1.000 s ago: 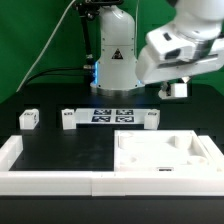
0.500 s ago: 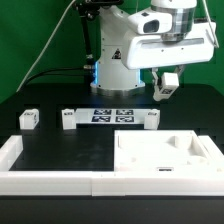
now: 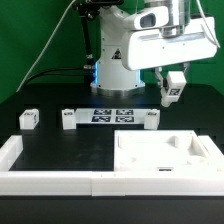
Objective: Assemble one leg
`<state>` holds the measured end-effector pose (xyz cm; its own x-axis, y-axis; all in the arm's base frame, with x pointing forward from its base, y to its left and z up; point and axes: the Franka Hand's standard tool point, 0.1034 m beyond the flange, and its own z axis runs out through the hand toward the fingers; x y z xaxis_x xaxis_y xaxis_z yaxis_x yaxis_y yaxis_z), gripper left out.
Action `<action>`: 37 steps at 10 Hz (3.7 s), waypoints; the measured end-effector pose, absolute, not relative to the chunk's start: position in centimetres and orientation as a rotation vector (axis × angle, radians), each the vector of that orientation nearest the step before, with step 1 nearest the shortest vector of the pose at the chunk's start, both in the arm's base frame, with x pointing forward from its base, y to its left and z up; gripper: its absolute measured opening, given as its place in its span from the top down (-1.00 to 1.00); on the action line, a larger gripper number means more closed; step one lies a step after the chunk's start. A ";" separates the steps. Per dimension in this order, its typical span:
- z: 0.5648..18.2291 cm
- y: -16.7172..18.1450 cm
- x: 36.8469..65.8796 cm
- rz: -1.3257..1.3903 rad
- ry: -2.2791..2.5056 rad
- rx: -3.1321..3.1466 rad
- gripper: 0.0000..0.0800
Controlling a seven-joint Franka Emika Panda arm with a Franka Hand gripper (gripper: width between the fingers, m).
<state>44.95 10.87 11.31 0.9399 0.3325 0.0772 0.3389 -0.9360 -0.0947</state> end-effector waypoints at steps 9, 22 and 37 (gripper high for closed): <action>10.9 11.3 52.7 -0.358 -0.503 -2.962 0.28; 10.4 11.3 60.5 -0.672 -0.479 -2.916 0.28; 6.8 11.5 60.4 -0.727 -0.449 -2.914 0.28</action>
Offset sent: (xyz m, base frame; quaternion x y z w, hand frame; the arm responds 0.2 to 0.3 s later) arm 0.0522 0.0082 -0.0114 0.0401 -0.0131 -0.0181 0.9989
